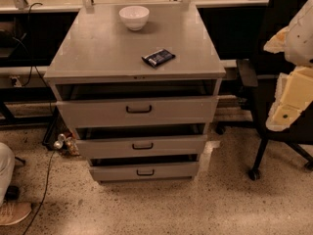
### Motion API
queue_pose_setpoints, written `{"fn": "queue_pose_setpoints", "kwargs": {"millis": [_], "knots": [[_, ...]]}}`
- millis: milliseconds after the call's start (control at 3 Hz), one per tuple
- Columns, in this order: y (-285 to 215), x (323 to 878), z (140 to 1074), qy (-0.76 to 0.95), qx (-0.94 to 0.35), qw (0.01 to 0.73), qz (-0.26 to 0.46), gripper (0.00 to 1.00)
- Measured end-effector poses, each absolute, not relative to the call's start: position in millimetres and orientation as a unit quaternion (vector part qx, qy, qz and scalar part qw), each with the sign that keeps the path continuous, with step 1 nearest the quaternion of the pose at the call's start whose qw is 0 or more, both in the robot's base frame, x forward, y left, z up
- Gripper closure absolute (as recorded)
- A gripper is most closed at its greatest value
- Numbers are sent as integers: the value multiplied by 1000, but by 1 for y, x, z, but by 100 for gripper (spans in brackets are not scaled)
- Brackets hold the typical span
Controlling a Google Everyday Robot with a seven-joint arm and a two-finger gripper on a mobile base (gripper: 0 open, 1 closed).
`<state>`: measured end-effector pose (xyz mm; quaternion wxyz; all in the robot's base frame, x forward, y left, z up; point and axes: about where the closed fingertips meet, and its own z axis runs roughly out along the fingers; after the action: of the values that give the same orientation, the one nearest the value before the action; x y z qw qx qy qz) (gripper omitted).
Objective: Open top drawer
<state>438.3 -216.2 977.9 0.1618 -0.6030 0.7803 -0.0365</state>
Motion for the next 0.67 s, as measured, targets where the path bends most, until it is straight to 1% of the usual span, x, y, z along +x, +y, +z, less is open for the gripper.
{"fn": "queue_pose_setpoints", "kwargs": {"millis": [333,667], "knots": [[-216,438,978,780,-603,162,-37,0],[-207,430,935,780,-606,152,-3,0]]}}
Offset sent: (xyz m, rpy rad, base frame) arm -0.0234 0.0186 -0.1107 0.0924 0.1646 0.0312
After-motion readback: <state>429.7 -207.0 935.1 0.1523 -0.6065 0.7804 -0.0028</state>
